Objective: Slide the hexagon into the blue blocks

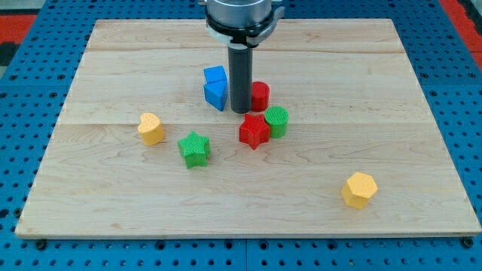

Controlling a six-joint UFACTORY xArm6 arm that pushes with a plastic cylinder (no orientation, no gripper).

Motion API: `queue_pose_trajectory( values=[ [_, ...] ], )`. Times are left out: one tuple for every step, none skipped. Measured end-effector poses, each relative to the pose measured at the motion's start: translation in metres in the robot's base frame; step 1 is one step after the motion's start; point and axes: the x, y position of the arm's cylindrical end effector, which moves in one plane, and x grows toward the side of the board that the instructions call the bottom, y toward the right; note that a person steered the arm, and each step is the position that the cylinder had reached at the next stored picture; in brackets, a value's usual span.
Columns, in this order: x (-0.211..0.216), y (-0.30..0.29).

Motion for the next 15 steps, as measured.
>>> queue_pose_trajectory(
  values=[
    [0.005,-0.052],
    [0.017,-0.101],
    [0.019,-0.161],
    [0.005,-0.194],
    [-0.019,-0.193],
    [-0.016,-0.238],
    [0.042,-0.249],
    [0.077,-0.227],
    [0.066,-0.151],
    [0.036,-0.141],
    [0.045,-0.142],
    [0.008,-0.111],
    [0.009,-0.094],
    [0.025,-0.157],
    [0.078,-0.174]
  ],
)
